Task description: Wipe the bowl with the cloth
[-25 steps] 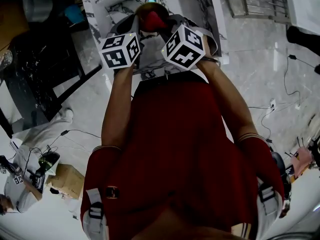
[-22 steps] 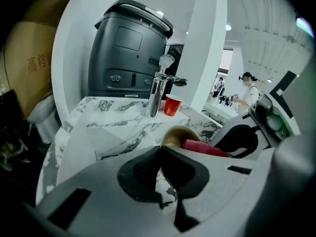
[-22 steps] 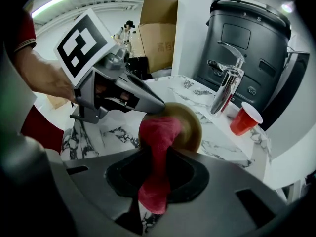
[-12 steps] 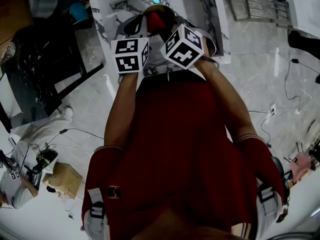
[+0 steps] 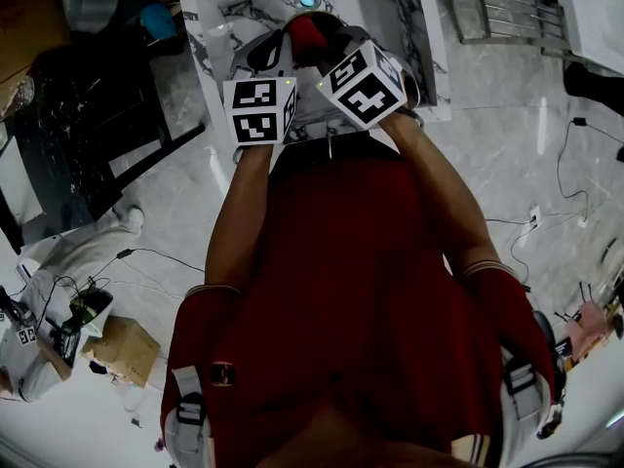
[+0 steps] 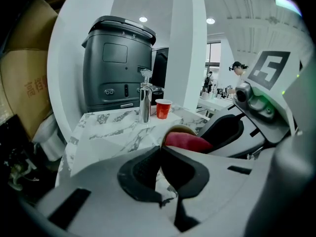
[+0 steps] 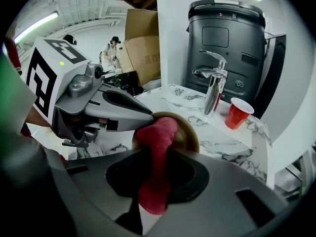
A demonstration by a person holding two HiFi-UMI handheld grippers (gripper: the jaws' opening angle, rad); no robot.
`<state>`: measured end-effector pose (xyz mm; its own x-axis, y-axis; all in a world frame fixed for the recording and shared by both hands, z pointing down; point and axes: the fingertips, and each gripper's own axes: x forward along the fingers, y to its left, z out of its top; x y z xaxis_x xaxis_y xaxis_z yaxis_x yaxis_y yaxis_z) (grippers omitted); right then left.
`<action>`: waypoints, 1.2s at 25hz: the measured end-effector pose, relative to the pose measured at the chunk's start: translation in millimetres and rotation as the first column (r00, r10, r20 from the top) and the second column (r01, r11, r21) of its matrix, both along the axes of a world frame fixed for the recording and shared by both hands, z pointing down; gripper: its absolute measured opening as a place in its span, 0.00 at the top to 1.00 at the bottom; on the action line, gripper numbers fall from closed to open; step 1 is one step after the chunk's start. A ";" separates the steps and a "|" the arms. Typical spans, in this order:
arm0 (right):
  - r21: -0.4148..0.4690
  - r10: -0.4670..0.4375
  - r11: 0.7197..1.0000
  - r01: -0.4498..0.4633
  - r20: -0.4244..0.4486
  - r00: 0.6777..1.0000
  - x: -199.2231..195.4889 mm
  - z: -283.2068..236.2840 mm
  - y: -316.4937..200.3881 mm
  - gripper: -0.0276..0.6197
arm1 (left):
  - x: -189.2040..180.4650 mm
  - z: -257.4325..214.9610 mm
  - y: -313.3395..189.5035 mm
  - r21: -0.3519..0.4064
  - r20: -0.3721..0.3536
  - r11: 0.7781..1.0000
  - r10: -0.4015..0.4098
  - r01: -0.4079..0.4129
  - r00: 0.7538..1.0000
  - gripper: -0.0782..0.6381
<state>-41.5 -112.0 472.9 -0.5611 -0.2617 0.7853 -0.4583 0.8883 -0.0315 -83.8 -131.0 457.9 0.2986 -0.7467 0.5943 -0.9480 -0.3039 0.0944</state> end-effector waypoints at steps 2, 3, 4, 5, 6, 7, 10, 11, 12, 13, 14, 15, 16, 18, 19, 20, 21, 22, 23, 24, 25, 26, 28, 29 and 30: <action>0.002 0.031 1.000 -0.031 0.015 0.999 1.6 -2.7 -2.5 0.83 | -0.5 -2.1 0.9 0.007 0.004 1.000 -0.002 0.002 1.000 0.87; -0.002 0.047 0.999 -0.047 0.026 0.999 2.2 -4.3 -3.5 0.83 | -1.1 -3.3 1.5 0.010 0.007 1.000 -0.003 0.003 1.000 0.87; -0.008 0.063 0.998 -0.063 0.039 0.997 2.4 -6.0 -4.3 0.83 | -1.8 -4.5 2.2 0.013 0.011 1.000 -0.004 0.004 1.000 0.87; -0.013 0.078 0.997 -0.077 0.052 0.996 2.6 -7.7 -4.9 0.83 | -2.5 -5.7 2.9 0.016 0.014 1.000 -0.005 0.005 1.000 0.87; -0.018 0.091 0.996 -0.091 0.064 0.994 2.9 -9.2 -5.6 0.83 | -3.3 -6.8 3.5 0.019 0.017 1.000 -0.006 0.006 1.000 0.87; -0.020 0.104 0.994 -0.103 0.074 0.992 3.3 -10.7 -6.2 0.83 | -3.9 -7.8 4.0 0.022 0.020 1.000 -0.007 0.007 1.000 0.87; -0.026 0.137 0.990 -0.135 0.097 0.986 4.5 -14.4 -6.6 0.83 | -6.0 -10.0 6.1 0.029 0.025 1.000 -0.012 0.012 1.000 0.87; -0.028 0.146 0.989 -0.143 0.102 0.984 4.7 -15.2 -6.2 0.83 | -6.9 -10.6 7.0 0.032 0.026 0.999 -0.014 0.013 1.000 0.87; -0.031 0.153 0.988 -0.150 0.105 0.983 5.0 -15.8 -5.7 0.83 | -7.7 -11.2 7.8 0.035 0.027 0.999 -0.016 0.015 1.000 0.87; -0.034 0.159 0.987 -0.156 0.107 0.981 5.5 -16.0 -5.3 0.83 | -8.5 -11.8 8.4 0.038 0.028 0.999 -0.017 0.016 0.999 0.87; -0.037 0.165 0.986 -0.162 0.108 0.980 6.1 -16.1 -4.8 0.83 | -9.2 -12.3 8.9 0.042 0.029 0.999 -0.018 0.017 0.999 0.87; -0.042 0.173 0.985 -0.169 0.110 0.979 6.8 -16.2 -4.5 0.83 | -9.8 -12.9 9.3 0.045 0.032 0.999 -0.019 0.018 0.999 0.87; -0.049 0.181 0.983 -0.177 0.114 0.977 7.7 -16.4 -4.2 0.83 | -10.2 -13.5 9.6 0.049 0.034 0.999 -0.020 0.018 0.999 0.87; -0.072 0.203 0.978 -0.196 0.124 0.971 9.6 -16.5 -3.7 0.83 | -10.7 -15.1 10.2 0.056 0.042 0.998 -0.020 0.018 0.999 0.87; -0.086 0.216 0.975 -0.206 0.132 0.967 10.4 -16.3 -3.5 0.83 | -11.0 -15.8 10.4 0.060 0.045 0.998 -0.021 0.018 0.999 0.87; -0.101 0.228 0.971 -0.215 0.142 0.963 11.1 -15.8 -3.5 0.83 | -11.5 -16.6 10.6 0.063 0.047 0.998 -0.022 0.019 0.999 0.87; -0.113 0.238 0.968 -0.222 0.152 0.959 11.7 -15.0 -3.5 0.83 | -11.9 -17.4 10.8 0.067 0.049 0.998 -0.024 0.021 0.998 0.87; -0.124 0.246 0.966 -0.228 0.159 0.956 12.5 -14.6 -3.3 0.83 | -12.5 -18.2 10.9 0.072 0.051 0.997 -0.026 0.022 0.998 0.87; -0.133 0.254 0.963 -0.234 0.160 0.954 13.7 -15.0 -2.7 0.83 | -13.3 -19.0 10.9 0.076 0.051 0.997 -0.028 0.024 0.998 0.87; -0.140 0.259 0.961 -0.238 0.157 0.953 15.0 -15.6 -1.9 0.83 | -14.3 -19.6 10.9 0.082 0.051 0.996 -0.030 0.026 0.998 0.87; -0.143 0.262 0.960 -0.241 0.153 0.953 15.9 -16.1 -1.2 0.83 | -15.3 -20.1 10.9 0.086 0.052 0.996 -0.033 0.029 0.998 0.87; -0.144 0.263 0.959 -0.242 0.151 0.953 16.4 -16.3 -0.5 0.83 | -16.5 -20.7 11.0 0.090 0.052 0.995 -0.036 0.032 0.998 0.87; -0.143 0.263 0.959 -0.243 0.148 0.953 17.2 -16.4 1.0 0.83 | -19.1 -22.3 11.7 0.097 0.055 0.995 -0.044 0.038 0.998 0.87; -0.144 0.263 0.959 -0.243 0.146 0.954 17.5 -16.5 1.8 0.83 | -20.5 -23.5 12.0 0.101 0.057 0.994 -0.047 0.041 0.997 0.87; -0.145 0.263 0.959 -0.243 0.145 0.954 17.5 -16.6 2.5 0.83 | -22.0 -24.9 12.1 0.106 0.060 0.993 -0.051 0.044 0.997 0.87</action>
